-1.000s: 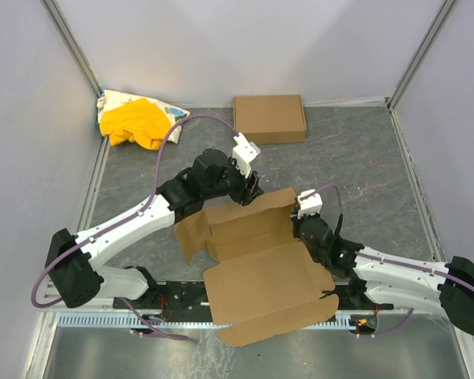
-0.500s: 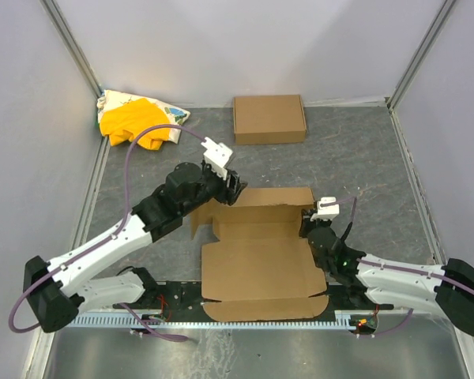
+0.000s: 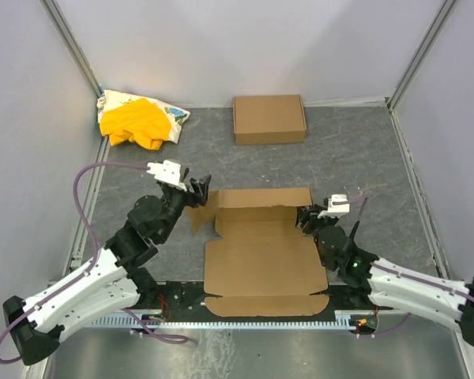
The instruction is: Fold the paper box
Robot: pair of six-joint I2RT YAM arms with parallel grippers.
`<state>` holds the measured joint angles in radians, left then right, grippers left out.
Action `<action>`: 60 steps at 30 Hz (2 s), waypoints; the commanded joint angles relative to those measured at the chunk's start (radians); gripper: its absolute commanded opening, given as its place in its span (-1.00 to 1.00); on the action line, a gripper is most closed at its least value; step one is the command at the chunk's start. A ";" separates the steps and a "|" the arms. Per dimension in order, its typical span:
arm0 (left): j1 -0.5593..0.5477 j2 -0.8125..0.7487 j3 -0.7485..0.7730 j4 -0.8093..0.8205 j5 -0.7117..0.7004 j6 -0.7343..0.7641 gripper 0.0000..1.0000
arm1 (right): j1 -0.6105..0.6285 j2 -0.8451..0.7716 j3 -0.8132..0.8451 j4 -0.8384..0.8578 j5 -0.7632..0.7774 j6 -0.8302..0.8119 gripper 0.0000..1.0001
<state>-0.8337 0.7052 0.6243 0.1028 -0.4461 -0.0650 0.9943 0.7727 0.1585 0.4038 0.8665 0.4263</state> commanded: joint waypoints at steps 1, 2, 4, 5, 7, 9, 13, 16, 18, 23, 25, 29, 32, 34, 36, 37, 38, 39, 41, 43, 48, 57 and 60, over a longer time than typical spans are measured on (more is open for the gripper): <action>-0.002 -0.065 -0.051 0.077 -0.123 -0.041 0.42 | 0.005 -0.198 0.064 -0.230 -0.041 0.014 0.24; -0.002 -0.076 -0.060 0.071 -0.158 -0.050 0.43 | 0.005 -0.243 0.075 -0.282 -0.058 0.011 0.25; -0.002 -0.098 -0.072 0.046 -0.190 -0.075 0.44 | 0.005 -0.341 0.111 -0.398 -0.098 0.015 0.25; -0.002 -0.110 -0.079 0.034 -0.198 -0.088 0.44 | 0.006 -0.369 0.134 -0.449 -0.146 0.007 0.25; -0.002 -0.138 -0.089 0.002 -0.202 -0.109 0.44 | 0.006 -0.401 0.198 -0.563 -0.207 0.003 0.25; -0.002 -0.169 -0.092 -0.039 -0.206 -0.144 0.45 | 0.005 -0.400 0.266 -0.637 -0.289 -0.023 0.26; -0.002 -0.249 -0.115 -0.120 -0.203 -0.180 0.46 | 0.006 -0.312 0.449 -0.680 -0.410 -0.137 0.32; -0.002 -0.332 -0.138 -0.163 -0.201 -0.189 0.45 | 0.005 -0.191 0.633 -0.689 -0.423 -0.130 0.99; -0.002 -0.377 -0.140 -0.183 -0.190 -0.202 0.46 | 0.005 -0.119 0.750 -0.786 -0.320 0.062 0.99; -0.002 -0.442 -0.149 -0.213 -0.181 -0.220 0.44 | 0.004 0.131 1.113 -1.085 -0.482 -0.141 0.78; -0.002 -0.442 -0.149 -0.213 -0.174 -0.228 0.43 | 0.007 0.275 1.207 -1.242 -0.418 -0.176 0.52; -0.002 -0.421 -0.136 -0.231 -0.164 -0.252 0.42 | 0.168 0.334 1.112 -1.187 -0.250 -0.344 0.25; -0.002 -0.413 -0.129 -0.251 -0.165 -0.264 0.41 | 0.279 0.298 0.964 -1.042 -0.191 -0.506 0.31; -0.002 -0.413 -0.121 -0.266 -0.165 -0.271 0.42 | 0.285 0.239 0.861 -0.932 -0.216 -0.575 0.31; -0.002 -0.419 -0.119 -0.269 -0.167 -0.271 0.42 | 0.286 0.167 0.774 -0.837 -0.276 -0.646 0.32; -0.002 -0.423 -0.119 -0.269 -0.168 -0.271 0.42 | 0.286 0.137 0.750 -0.800 -0.302 -0.667 0.35; -0.002 -0.428 -0.117 -0.271 -0.167 -0.270 0.42 | 0.286 0.122 0.734 -0.784 -0.310 -0.677 0.37; -0.002 -0.433 -0.118 -0.272 -0.166 -0.271 0.42 | 0.287 0.117 0.726 -0.778 -0.309 -0.688 0.39; -0.002 -0.444 -0.119 -0.270 -0.163 -0.273 0.42 | 0.286 0.138 0.730 -0.800 -0.308 -0.712 0.40; -0.002 -0.451 -0.121 -0.269 -0.162 -0.275 0.42 | 0.286 0.173 0.732 -0.811 -0.310 -0.724 0.40; -0.002 -0.469 -0.122 -0.271 -0.151 -0.281 0.42 | 0.287 0.218 0.681 -0.738 -0.314 -0.749 0.39; -0.002 -0.485 -0.125 -0.265 -0.134 -0.286 0.43 | 0.300 0.335 0.665 -0.608 -0.195 -0.886 0.38; -0.002 -0.484 -0.126 -0.266 -0.134 -0.288 0.43 | 0.300 0.390 0.635 -0.526 -0.121 -0.965 0.35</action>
<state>-0.8337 0.2264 0.4778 -0.1902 -0.5919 -0.3172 1.2881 1.1130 0.8185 -0.2733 0.6270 -0.4179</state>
